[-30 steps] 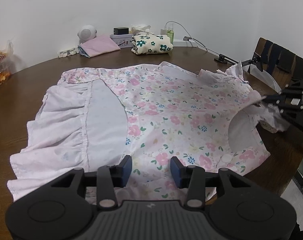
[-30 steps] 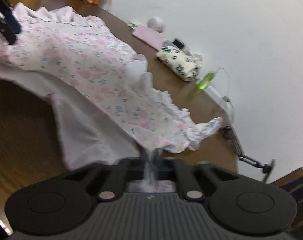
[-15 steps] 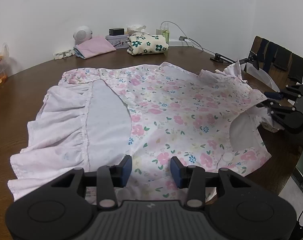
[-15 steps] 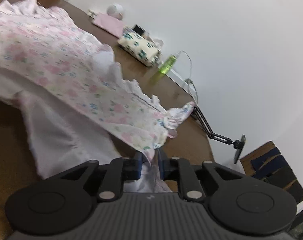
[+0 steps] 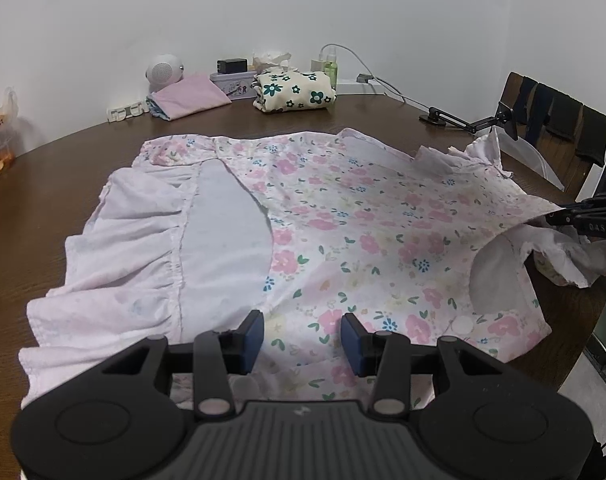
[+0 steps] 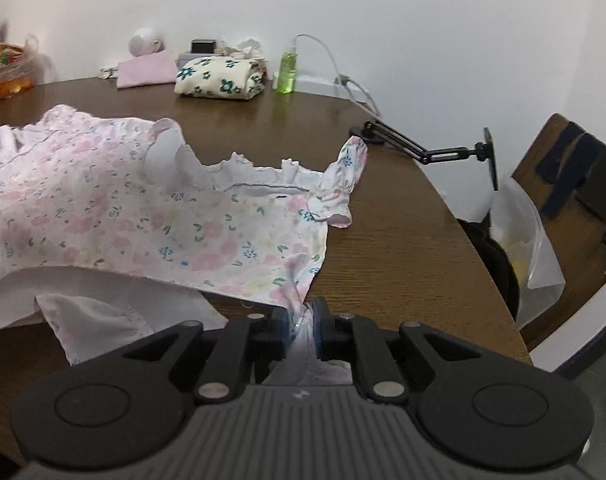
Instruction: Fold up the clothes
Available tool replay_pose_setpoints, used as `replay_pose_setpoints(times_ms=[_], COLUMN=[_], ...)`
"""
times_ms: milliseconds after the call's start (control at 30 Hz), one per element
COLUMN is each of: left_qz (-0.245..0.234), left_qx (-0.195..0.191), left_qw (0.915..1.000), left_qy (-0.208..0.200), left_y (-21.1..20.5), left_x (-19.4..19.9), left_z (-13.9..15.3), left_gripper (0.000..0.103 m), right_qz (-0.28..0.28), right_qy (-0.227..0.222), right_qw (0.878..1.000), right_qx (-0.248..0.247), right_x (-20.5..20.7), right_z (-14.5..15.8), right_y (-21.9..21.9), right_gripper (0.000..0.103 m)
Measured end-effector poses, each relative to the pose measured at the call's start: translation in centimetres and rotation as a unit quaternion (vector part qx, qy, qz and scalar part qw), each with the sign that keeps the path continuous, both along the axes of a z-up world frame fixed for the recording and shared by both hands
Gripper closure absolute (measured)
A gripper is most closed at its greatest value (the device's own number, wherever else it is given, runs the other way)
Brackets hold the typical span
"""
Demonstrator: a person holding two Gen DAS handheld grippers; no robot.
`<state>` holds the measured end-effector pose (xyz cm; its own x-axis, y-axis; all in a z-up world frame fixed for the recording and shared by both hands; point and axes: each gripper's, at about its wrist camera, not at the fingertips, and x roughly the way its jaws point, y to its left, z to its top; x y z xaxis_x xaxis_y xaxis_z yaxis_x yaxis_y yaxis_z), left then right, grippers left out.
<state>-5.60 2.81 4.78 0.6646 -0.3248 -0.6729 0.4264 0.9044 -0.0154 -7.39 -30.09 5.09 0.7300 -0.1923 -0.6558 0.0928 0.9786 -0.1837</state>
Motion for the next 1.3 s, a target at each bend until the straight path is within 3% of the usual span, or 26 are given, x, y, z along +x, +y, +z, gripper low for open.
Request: replay_pose_setpoints(times_ms=[33,67,133,200,267,300,333,367,500,700,833,933,1067,1133,1233,1300], left_qz=[-0.001,-0.001,-0.001,-0.002,-0.002,-0.003,-0.003,-0.003,0.0,-0.001,0.0,0.002,0.002,-0.002,-0.002,0.001], left_qx=[0.0,0.001,0.001,0.001,0.002,0.002,0.002,0.003,0.004,0.009,0.01,0.011,0.01,0.004,0.009,-0.024], left_qw=[1.0,1.0,1.0,1.0,1.0,1.0,1.0,1.0,1.0,1.0,0.9999,0.9999,1.0,1.0,1.0,0.9997], left_qy=[0.0,0.0,-0.001,-0.001,-0.001,-0.001,-0.002,-0.002,-0.002,-0.002,-0.001,-0.002,0.0,0.002,0.002,0.008], left_y=[0.0,0.0,-0.1,-0.2,-0.2,-0.2,-0.3,-0.3,-0.3,-0.5,-0.5,-0.5,-0.6,-0.7,-1.0,0.1], left_x=[0.0,0.0,0.1,0.2,0.3,0.3,0.3,0.2,0.1,0.3,0.4,0.3,0.1,-0.1,-0.5,-0.5], left_z=[0.0,0.0,0.0,0.0,0.0,0.0,0.0,-0.1,0.0,0.0,0.0,0.0,0.0,0.0,0.1,0.8], left_gripper=[0.062,0.062,0.062,0.061,0.06,0.06,0.06,0.06,0.06,0.057,0.057,0.057,0.057,0.057,0.057,0.058], right_qz=[0.013,0.033,0.076,0.121,0.117,0.098,0.077,0.049,0.049,0.109,0.042,0.044,0.049,0.047,0.041,0.04], right_qy=[0.005,0.003,-0.003,-0.011,-0.032,-0.036,-0.04,-0.044,-0.008,0.0,-0.03,-0.004,-0.015,-0.019,0.003,0.001], right_qw=[1.0,0.999,0.996,0.992,0.992,0.994,0.994,0.993,0.994,0.994,0.994,0.996,0.999,0.998,0.997,0.999], right_qx=[-0.012,-0.023,-0.044,-0.019,0.02,0.045,0.07,0.094,0.1,0.026,0.1,0.072,-0.019,-0.039,-0.063,-0.034], right_x=[-0.1,-0.5,-1.3,-2.4,-2.2,-1.7,-1.1,-0.3,1.2,-0.6,-0.9,-0.8,-0.9,-0.7,0.4,0.9], right_z=[0.1,0.4,1.1,2.4,3.3,3.2,3.1,2.5,0.3,0.2,1.4,0.1,-1.3,-1.7,-1.4,-0.2], right_y=[0.2,0.7,1.6,1.8,0.8,-0.1,-1.0,-2.2,-2.5,0.2,-3.2,-2.6,-1.1,-1.1,-1.1,-1.7], right_gripper=[0.077,0.058,0.048,0.052,0.07,0.076,0.091,0.098,0.1,0.09,0.09,0.093,0.095,0.095,0.095,0.094])
